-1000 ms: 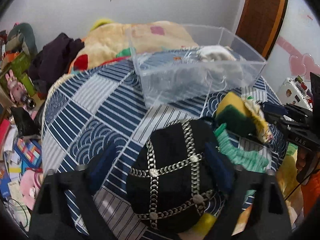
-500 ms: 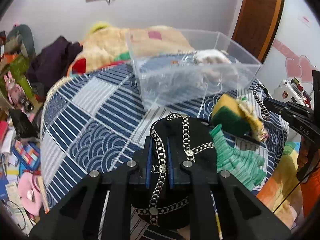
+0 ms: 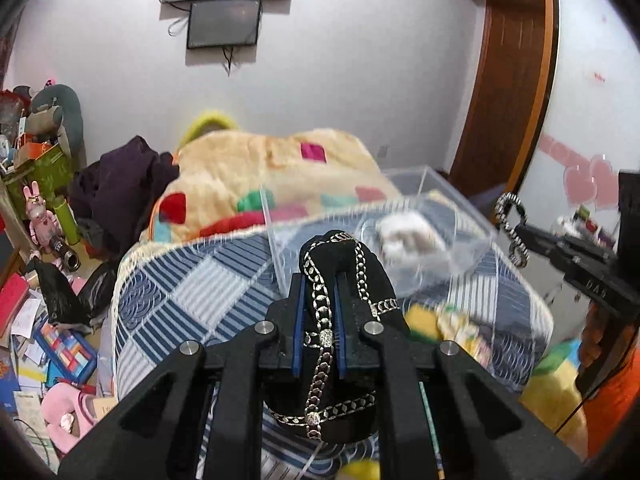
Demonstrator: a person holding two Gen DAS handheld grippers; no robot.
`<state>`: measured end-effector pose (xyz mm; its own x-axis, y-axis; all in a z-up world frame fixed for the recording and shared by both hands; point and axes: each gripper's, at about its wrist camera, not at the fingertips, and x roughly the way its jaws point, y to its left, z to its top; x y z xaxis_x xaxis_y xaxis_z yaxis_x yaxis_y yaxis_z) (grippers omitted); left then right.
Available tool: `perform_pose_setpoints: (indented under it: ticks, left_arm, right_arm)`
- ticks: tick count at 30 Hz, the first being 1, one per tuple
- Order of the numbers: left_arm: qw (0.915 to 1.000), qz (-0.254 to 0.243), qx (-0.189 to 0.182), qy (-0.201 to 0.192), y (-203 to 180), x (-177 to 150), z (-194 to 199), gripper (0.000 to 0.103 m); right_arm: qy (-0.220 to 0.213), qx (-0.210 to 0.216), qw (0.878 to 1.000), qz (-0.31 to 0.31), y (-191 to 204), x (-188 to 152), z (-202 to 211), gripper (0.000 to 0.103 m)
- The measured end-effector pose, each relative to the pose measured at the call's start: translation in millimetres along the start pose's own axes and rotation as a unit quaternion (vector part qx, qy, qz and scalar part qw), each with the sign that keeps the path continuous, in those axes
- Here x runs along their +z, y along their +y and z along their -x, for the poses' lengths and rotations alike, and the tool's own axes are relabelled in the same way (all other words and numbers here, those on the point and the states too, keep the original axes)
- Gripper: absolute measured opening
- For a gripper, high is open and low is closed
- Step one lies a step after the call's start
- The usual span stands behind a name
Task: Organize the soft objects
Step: 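Grasp the black chain cap with the left tool while the right tool grasps the beaded bracelet, then place the black cap into the box with the left tool while the right tool drops the bracelet in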
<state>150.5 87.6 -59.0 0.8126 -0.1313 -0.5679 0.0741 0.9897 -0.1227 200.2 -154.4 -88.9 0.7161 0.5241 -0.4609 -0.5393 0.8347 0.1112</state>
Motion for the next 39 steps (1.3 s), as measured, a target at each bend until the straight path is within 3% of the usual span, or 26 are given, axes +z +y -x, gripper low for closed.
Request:
perform_pose_setpoints:
  ticks: [6,16,28,39]
  left_arm:
    - [0.9993,0.018,0.004,-0.034,4.5,28.9,-6.2,0.012]
    - [0.999,0.023,0.019,-0.034,4.7,50.8,-51.5,0.012]
    - [0.9993,0.012,0.03,0.018,-1.2,53.6,-110.6,0.012]
    - [0.9957,-0.024,0.04,0.08,-12.0,37.5,-139.5,0.014]
  right_arm:
    - [-0.012,-0.007,1.0,-0.002,3.3,21.2,-15.0,0.007]
    - [0.008,-0.011,1.0,-0.003,7.7,43.7,-56.3,0.007]
    - [0.092,-0.032,0.994,0.037,21.0,36.7,-114.1,0.007]
    - [0.118,-0.025,0.991,0.054,20.9,27.5,-111.1,0.007]
